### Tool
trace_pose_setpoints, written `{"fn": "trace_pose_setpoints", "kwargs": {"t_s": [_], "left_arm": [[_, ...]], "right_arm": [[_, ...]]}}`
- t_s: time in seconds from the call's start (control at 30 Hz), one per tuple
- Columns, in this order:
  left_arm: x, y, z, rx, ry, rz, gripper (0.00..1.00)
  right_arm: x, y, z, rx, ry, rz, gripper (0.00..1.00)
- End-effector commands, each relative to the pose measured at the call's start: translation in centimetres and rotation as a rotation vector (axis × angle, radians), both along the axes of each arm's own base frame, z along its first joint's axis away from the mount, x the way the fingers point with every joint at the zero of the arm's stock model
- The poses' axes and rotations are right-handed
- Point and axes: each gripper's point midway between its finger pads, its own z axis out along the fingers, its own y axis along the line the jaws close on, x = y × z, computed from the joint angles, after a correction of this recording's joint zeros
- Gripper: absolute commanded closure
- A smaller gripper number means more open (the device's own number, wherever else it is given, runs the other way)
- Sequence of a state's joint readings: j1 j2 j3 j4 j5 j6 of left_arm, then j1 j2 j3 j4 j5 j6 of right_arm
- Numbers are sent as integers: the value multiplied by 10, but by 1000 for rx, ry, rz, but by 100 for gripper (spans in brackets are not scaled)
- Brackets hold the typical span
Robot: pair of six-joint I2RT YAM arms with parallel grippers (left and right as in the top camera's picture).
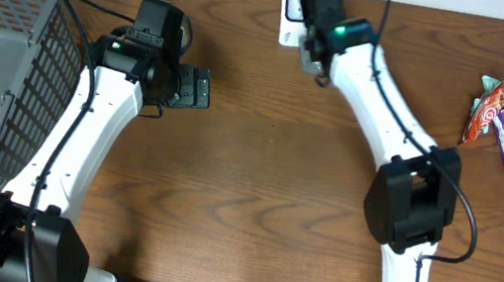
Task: Scan the item barcode
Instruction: 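Lift the Kleenex pack and hold it up to the scanner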
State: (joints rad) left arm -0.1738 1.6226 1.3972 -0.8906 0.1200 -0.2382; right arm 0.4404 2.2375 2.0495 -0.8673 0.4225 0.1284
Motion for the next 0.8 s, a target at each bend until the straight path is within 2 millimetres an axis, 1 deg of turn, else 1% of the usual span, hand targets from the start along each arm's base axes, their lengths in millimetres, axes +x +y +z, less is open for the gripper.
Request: {"fn": "trace_pose_setpoints", "kwargs": {"t_s": [0.0, 0.07, 0.2, 0.3, 0.37, 0.47, 0.57, 0.63, 0.77], "left_arm": [[-1, 4, 1, 17, -5, 2, 2], [-1, 4, 1, 17, -5, 2, 2], [-1, 4, 1, 17, -5, 2, 2], [-1, 4, 1, 17, -5, 2, 2], [-1, 4, 1, 17, -5, 2, 2], [-1, 4, 1, 17, -5, 2, 2], [-1, 4, 1, 17, -5, 2, 2], [-1, 4, 1, 17, -5, 2, 2], [-1, 4, 1, 17, -5, 2, 2]], "right_arm": [[21, -13, 29, -135, -165, -65, 99], [34, 1, 36, -60, -225, -46, 99], [52, 21, 52, 48, -318, -12, 99], [61, 31, 54, 107, -361, -9, 99], [67, 34, 47, 129, -376, -23, 99], [73, 41, 26, 148, -360, -12, 99], [74, 38, 8, 117, -340, -26, 99], [75, 36, 5, 113, -335, -30, 99], [78, 30, 6, 113, -340, -40, 99]]}}
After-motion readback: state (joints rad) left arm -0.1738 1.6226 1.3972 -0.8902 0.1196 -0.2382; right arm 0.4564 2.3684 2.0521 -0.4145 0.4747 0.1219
